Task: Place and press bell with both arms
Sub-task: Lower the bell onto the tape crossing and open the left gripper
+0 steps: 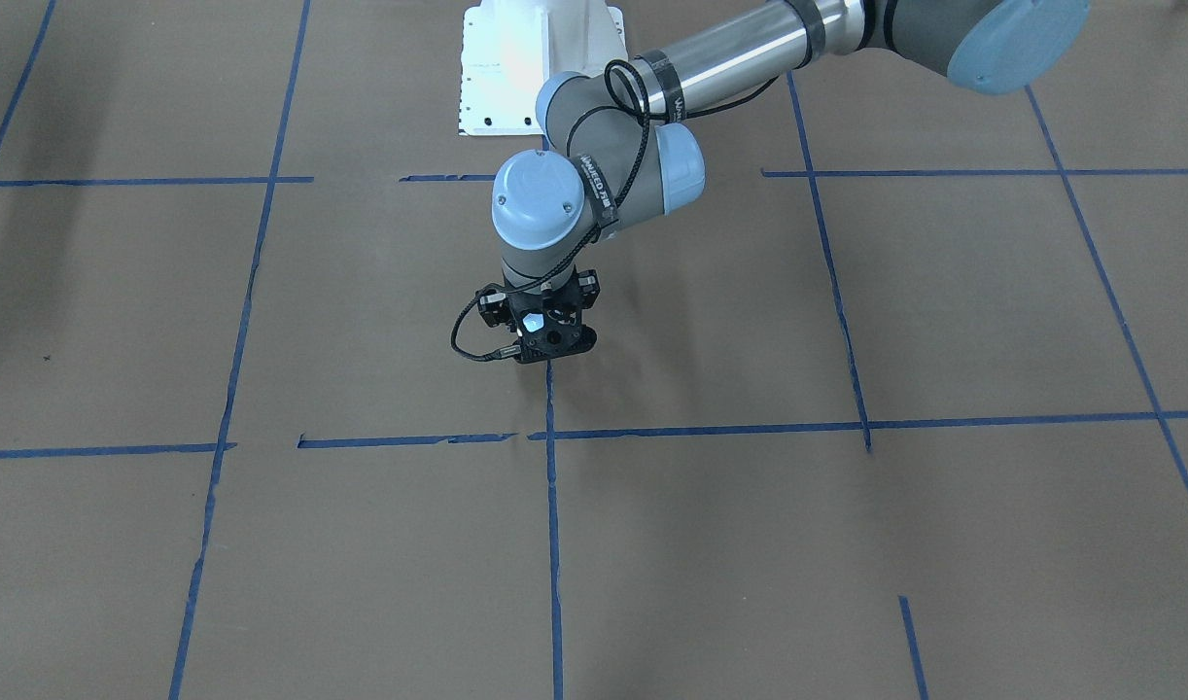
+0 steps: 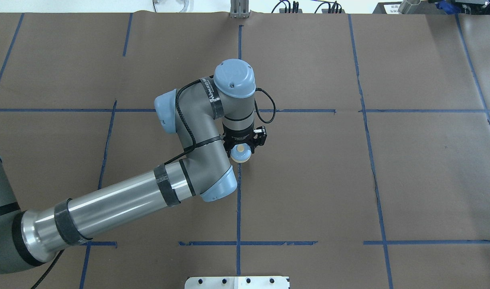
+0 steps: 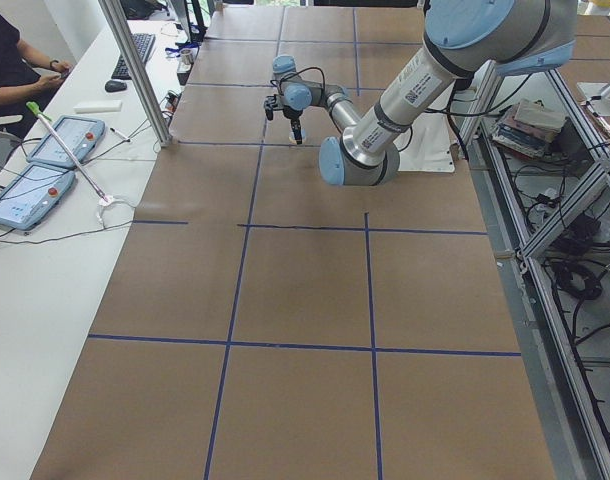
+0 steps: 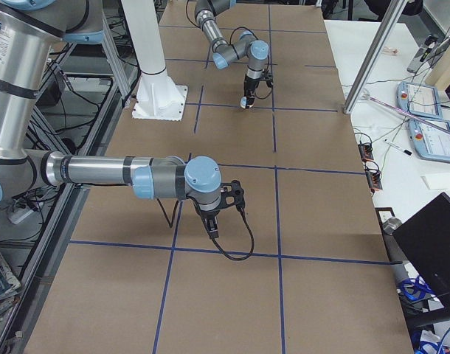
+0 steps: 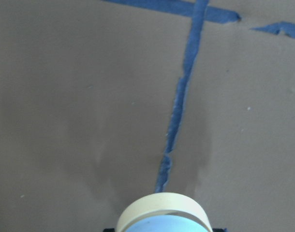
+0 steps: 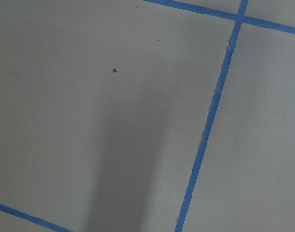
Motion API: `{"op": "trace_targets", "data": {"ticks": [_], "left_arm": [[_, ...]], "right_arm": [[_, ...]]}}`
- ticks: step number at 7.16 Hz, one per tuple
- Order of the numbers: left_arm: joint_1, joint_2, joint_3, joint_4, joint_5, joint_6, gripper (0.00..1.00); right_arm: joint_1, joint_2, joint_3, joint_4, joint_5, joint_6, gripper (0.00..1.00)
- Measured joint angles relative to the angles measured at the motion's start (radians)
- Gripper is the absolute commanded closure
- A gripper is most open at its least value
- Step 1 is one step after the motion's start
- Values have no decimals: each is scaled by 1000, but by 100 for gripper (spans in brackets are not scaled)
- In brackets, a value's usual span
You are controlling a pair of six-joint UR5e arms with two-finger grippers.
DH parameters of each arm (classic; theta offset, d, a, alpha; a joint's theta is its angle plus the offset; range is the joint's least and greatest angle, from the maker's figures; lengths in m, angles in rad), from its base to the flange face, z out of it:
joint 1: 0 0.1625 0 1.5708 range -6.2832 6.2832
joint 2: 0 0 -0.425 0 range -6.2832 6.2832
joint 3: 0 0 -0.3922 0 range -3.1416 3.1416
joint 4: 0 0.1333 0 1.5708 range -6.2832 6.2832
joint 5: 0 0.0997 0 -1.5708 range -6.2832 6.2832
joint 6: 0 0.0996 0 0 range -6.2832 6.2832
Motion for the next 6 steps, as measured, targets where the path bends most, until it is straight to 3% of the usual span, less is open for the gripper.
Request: {"op": "trace_targets", "data": {"ticks": [4,5,6], "left_arm": [[-22,-3,27,-18,0,6,86],[-22,-2,30,-18,0,3,75],[-20,-2,31,-23,-1,-1,38]], "right_arm": [[-6,-2,1,32,3,1,0],[-6,-4,1,33,3,1,0],[-6,-4,1,33,3,1,0]]}}
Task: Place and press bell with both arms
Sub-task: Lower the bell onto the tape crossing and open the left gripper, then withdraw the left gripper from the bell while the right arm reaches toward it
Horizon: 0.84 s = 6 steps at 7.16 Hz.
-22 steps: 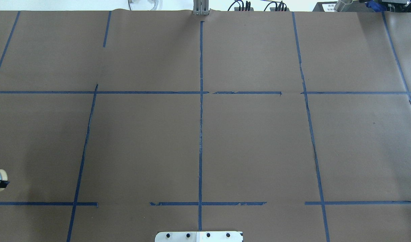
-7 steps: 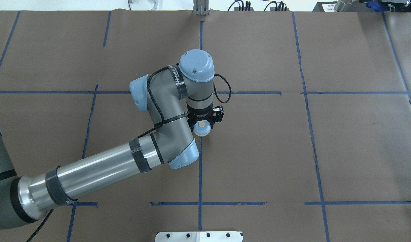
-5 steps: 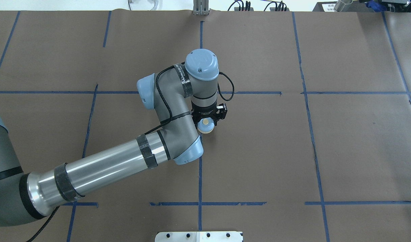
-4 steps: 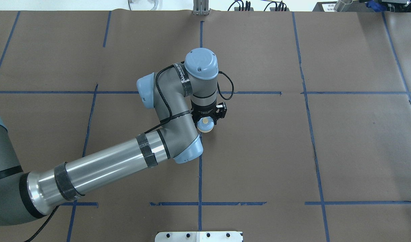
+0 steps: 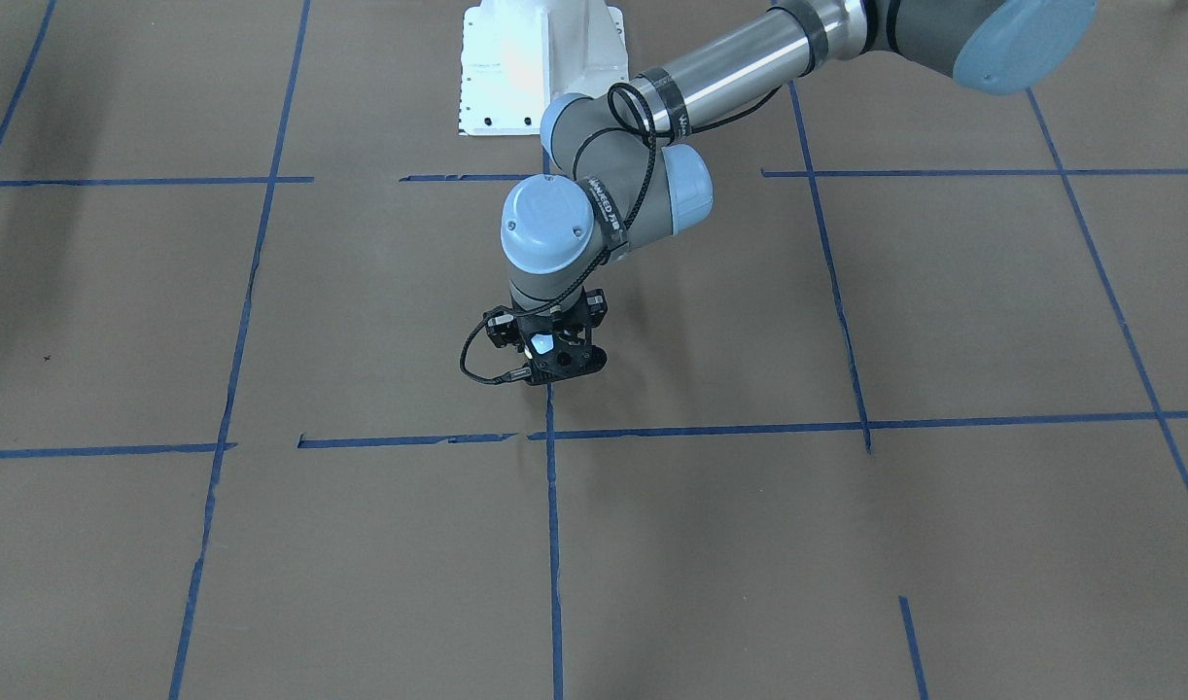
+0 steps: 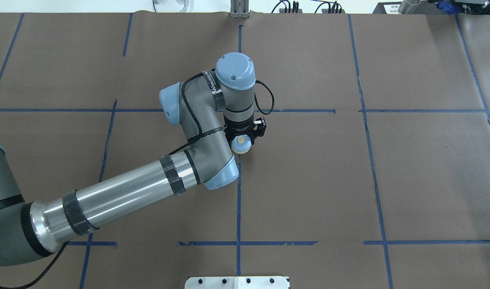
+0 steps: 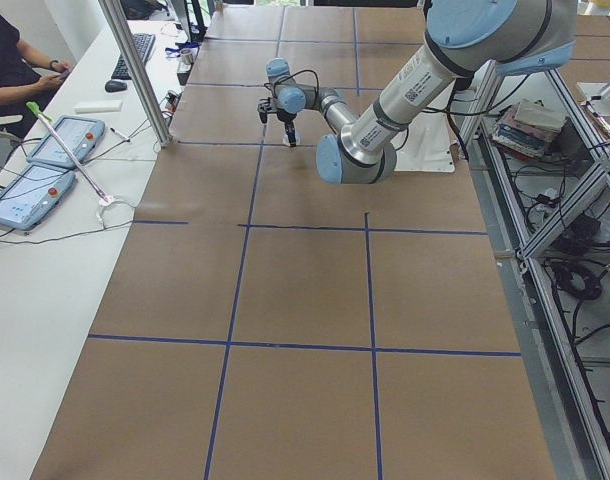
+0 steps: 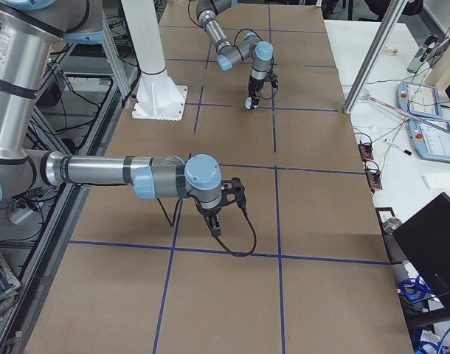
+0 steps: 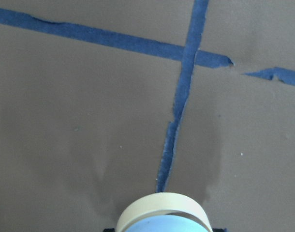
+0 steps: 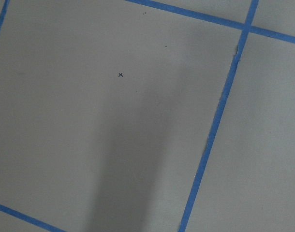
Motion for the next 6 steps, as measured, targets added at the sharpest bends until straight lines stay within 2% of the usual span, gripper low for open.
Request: {"op": "trace_targets", "data": {"ticks": [1,4,5,6], "left_arm": [[3,0,0,-10,0,-3,11],[11,5,0,-27,1,-1,10],[6,15,-17,-21,-1,-2,5],[-5,55,-94,-1,-4,-4,6]], "right_arm": [[0,0,-1,0,0,1,0],[0,2,-1,2,-1,2,0],[-1,3,-1,2,-1,3,0],[-3,4,1,2,-1,9,0]]}}
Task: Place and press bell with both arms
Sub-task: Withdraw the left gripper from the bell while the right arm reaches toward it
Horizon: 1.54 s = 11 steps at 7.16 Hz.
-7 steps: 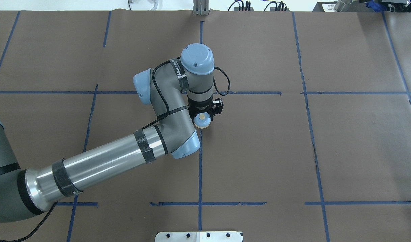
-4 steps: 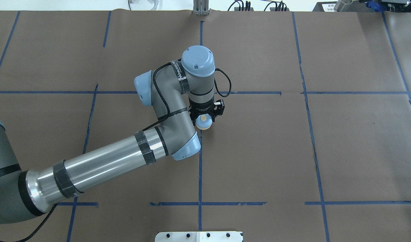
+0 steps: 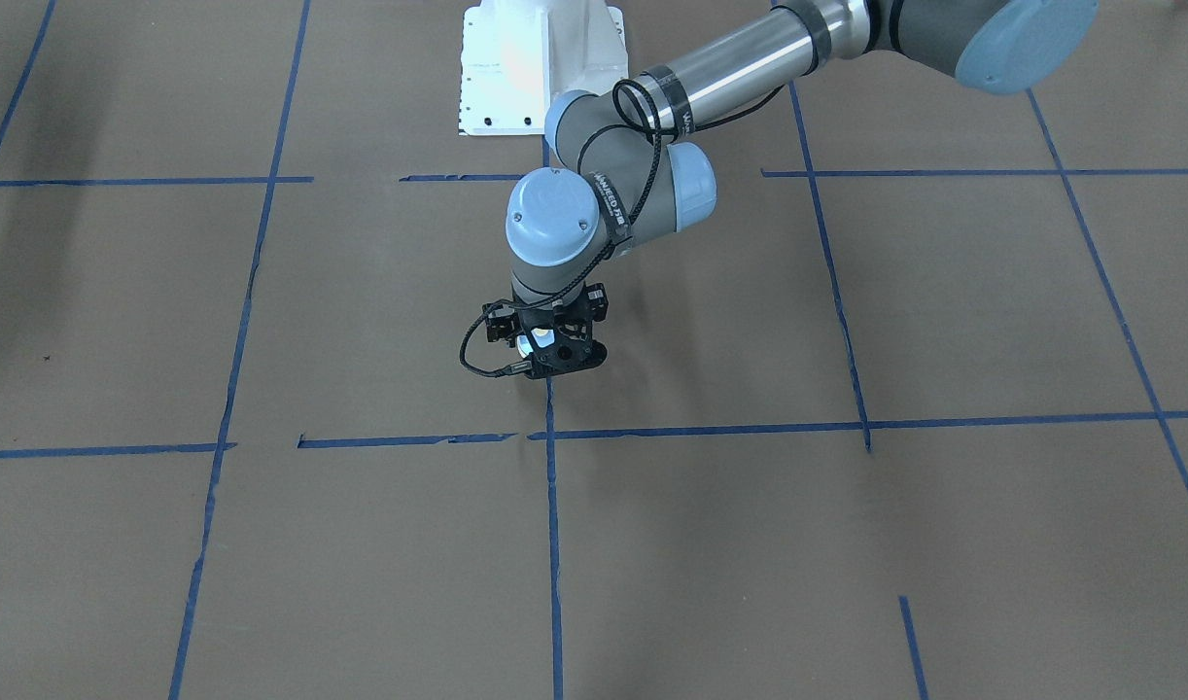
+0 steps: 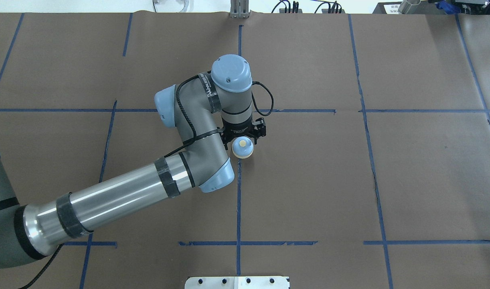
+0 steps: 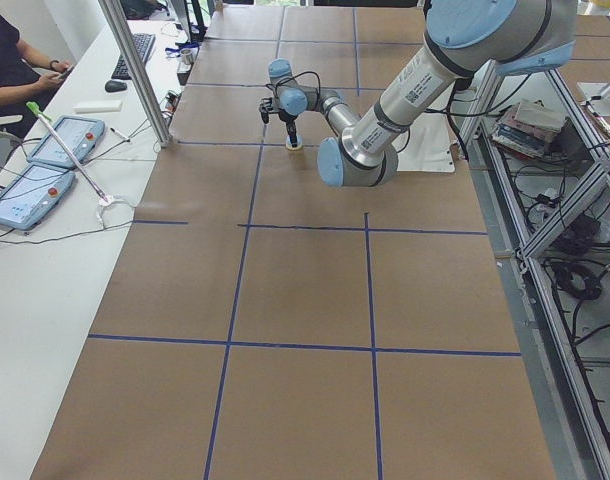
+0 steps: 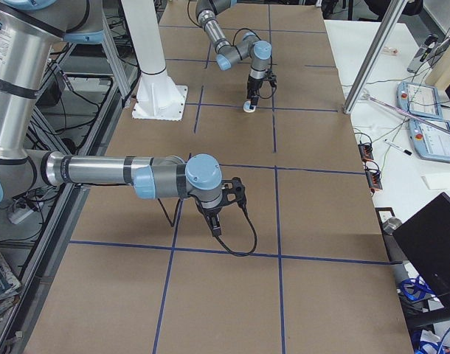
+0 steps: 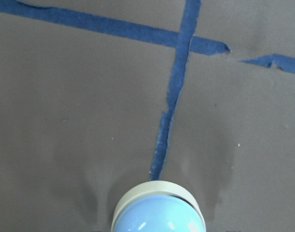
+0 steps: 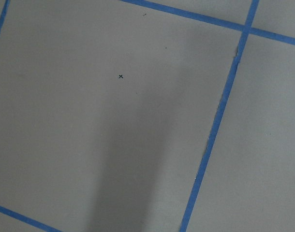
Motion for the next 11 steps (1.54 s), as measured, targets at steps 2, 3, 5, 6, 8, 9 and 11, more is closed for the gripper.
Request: {"op": "trace_targets", "data": {"ticks": [2,3,5,6,8,9,11], "left_arm": [[-48,148,-319,144,-2,-1,5],[-72,205,-439,190,-2,0,5],[-129,347,-627,216,-2,19,4],[-155,443,-727,219,-3,57,3],[-168,557,-843,222,-3,111,1],[-168,574,-863,222,-1,116,0],[-166,582,-871,222,3,117,0]], "right_arm": [[-47,29,3,36,-3,142,0],[-97,59,4,97,-6,274,0],[-212,166,6,166,-12,534,0],[-297,246,7,174,-19,683,1],[-510,441,8,175,-80,1015,1],[-623,524,6,172,-135,1163,1],[-871,725,-33,129,-342,1421,2]]}}
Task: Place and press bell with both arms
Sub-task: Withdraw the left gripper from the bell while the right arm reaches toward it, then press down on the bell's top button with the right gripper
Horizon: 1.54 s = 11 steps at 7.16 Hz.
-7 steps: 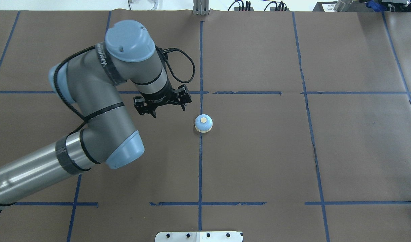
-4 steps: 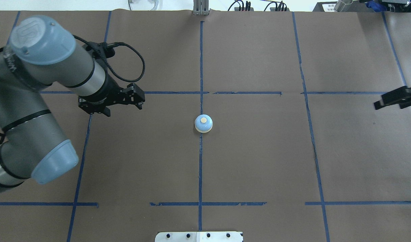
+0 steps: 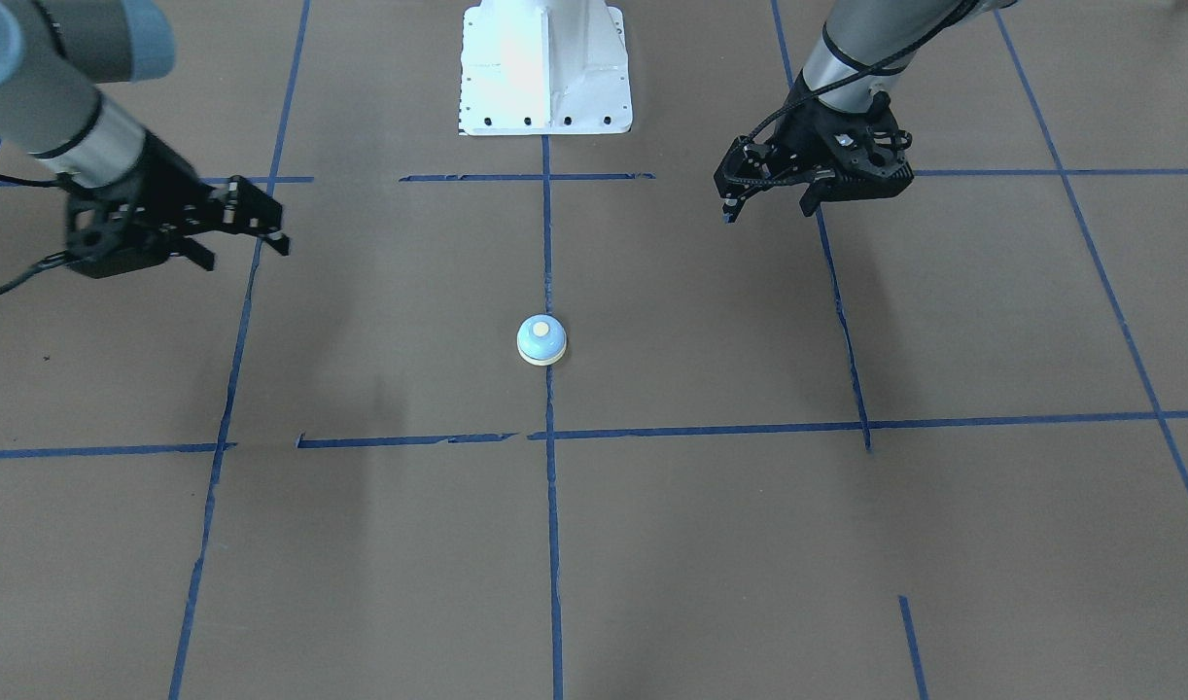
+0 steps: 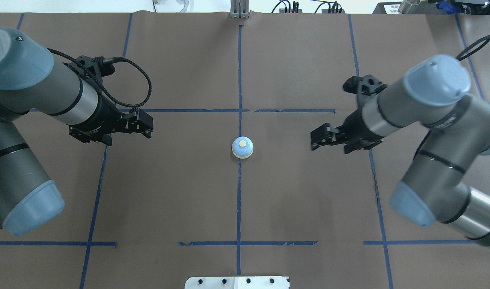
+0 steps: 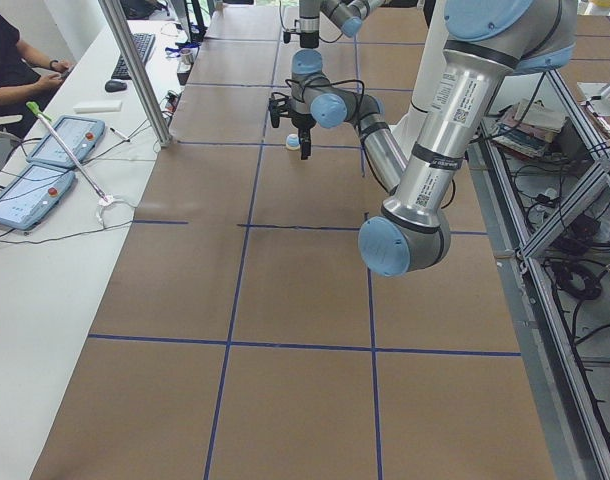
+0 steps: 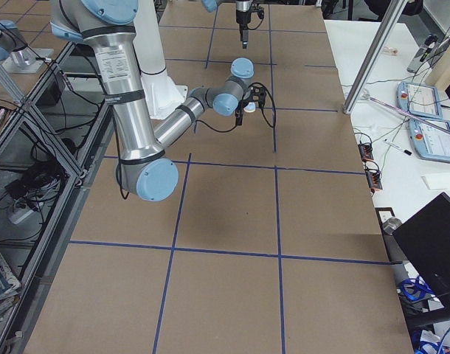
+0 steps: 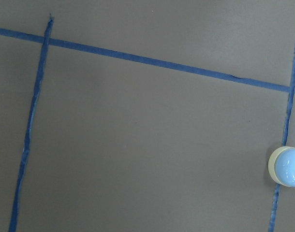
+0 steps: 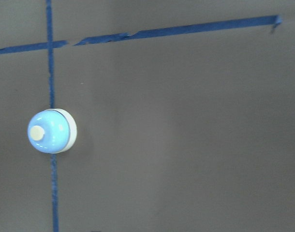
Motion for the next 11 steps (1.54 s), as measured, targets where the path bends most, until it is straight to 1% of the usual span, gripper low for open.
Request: {"op": "trace_targets", "data": {"ticks": [1,2,3,4,5,7,9,11], "left_arm": [[2,2,-3,0,2,0,0],[2,14,-9,-1,3,2,0],[4,36,-26,-1,2,7,0],[5,58,-53,1,1,11,0],[6,81,-74,1,2,13,0],[7,113,-84,1,6,30,0],[7,123,-85,1,7,49,0],[8,124,-86,2,7,52,0]], "right_arm": [[-84,113,-56,-52,-90,77,16],[-127,208,-133,-82,-148,120,55],[-144,290,-226,-92,-175,149,98],[-149,352,-303,-95,-186,164,100],[-150,382,-345,-96,-197,166,100],[-150,421,-407,-102,-223,156,100],[-148,481,-477,-120,-238,151,100],[-141,502,-499,-134,-243,150,100]]}}
